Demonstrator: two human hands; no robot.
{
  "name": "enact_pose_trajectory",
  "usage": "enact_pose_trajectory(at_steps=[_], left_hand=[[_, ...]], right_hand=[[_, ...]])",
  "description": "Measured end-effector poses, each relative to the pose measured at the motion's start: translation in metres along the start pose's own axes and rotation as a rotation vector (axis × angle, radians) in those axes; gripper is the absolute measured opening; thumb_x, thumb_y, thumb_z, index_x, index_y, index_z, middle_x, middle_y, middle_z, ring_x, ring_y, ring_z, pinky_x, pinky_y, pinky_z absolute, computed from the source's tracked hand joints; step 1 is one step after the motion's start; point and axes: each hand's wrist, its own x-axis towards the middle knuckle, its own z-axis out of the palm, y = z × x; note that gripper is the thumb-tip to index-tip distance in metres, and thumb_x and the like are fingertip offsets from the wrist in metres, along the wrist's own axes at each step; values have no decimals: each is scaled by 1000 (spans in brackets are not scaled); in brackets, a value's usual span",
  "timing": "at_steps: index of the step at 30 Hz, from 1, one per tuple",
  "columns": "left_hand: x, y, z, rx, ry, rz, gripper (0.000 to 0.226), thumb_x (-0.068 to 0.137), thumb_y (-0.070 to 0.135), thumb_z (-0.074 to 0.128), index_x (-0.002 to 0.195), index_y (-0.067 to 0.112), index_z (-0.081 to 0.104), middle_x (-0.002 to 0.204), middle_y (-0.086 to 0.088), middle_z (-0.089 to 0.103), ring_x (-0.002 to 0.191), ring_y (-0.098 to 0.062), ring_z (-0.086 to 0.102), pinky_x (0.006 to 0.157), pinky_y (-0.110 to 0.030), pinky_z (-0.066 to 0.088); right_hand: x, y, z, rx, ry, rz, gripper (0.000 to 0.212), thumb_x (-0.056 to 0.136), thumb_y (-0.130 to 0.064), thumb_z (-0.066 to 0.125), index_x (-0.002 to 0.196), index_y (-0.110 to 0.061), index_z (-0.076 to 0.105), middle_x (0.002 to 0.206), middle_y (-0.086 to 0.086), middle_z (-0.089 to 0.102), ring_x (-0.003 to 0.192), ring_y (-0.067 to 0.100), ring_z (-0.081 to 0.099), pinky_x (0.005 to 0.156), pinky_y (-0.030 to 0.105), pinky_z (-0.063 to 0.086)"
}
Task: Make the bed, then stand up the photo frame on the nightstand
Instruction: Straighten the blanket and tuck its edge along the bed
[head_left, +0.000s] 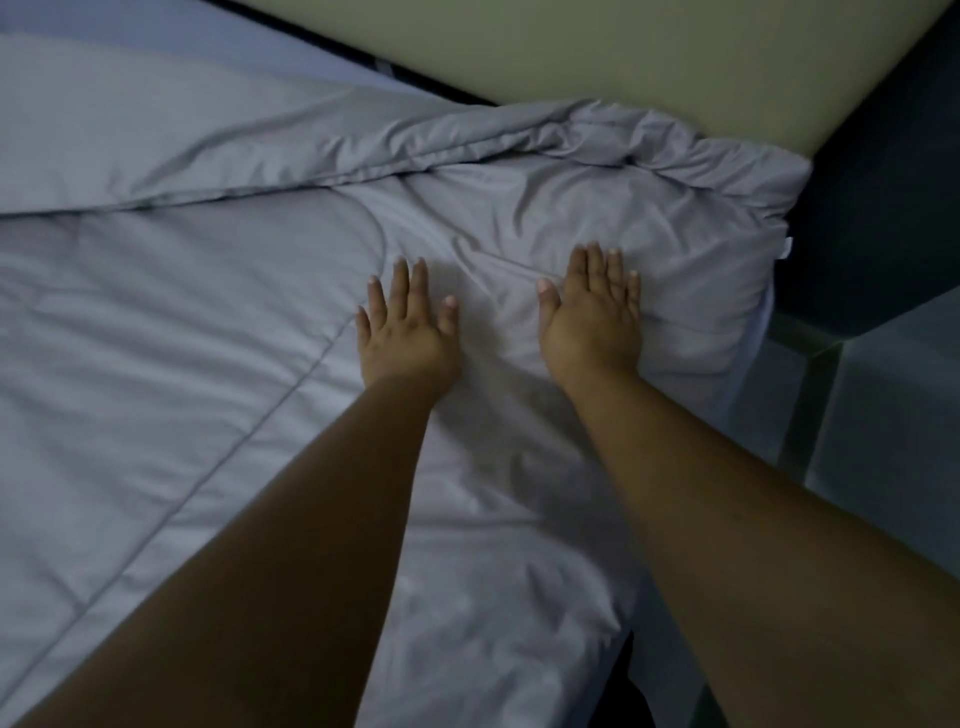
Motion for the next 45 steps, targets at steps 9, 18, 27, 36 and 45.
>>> enact_pose_trajectory(at_steps=[9, 18, 27, 36, 45], left_hand=[[-15, -94, -56, -31, 96, -211, 60, 97, 52, 20, 152, 29, 10, 162, 7, 6, 150, -21, -5, 122, -42, 0], [-61, -201, -102, -101, 221, -497, 59, 97, 52, 26, 150, 27, 20, 160, 6, 17, 150, -22, 5, 122, -43, 7], [-140, -301, -140, -130, 363, -814, 57, 97, 48, 27, 146, 19, 32, 155, -2, 32, 146, -23, 20, 120, -38, 15], [-294, -366, -158, -170, 550, -1198, 57, 97, 48, 29, 145, 18, 35, 153, -3, 35, 143, -24, 26, 119, -39, 20], [-466, -431, -141, -247, 611, -1490, 58, 98, 47, 29, 148, 17, 28, 157, -4, 28, 145, -25, 21, 120, -40, 16]], right_hand=[[-11, -109, -4, 6, -70, -281, 60, 97, -51, 25, 149, -22, 21, 158, 4, 17, 146, 25, 6, 119, 42, -2], [-59, -245, 26, 63, -158, -667, 53, 95, -44, 40, 137, -11, 45, 140, 10, 51, 135, 32, 35, 115, 48, 12], [-133, -352, 43, 91, -201, -1115, 48, 84, -40, 38, 90, -5, 70, 81, 13, 72, 71, 36, 63, 74, 39, 49], [-275, -435, 40, 165, -293, -1544, 50, 88, -41, 36, 99, -5, 69, 92, 14, 72, 80, 36, 64, 82, 42, 47], [-452, -462, 59, 199, -337, -1817, 47, 86, -40, 39, 94, -5, 70, 88, 12, 73, 75, 35, 65, 78, 42, 50]])
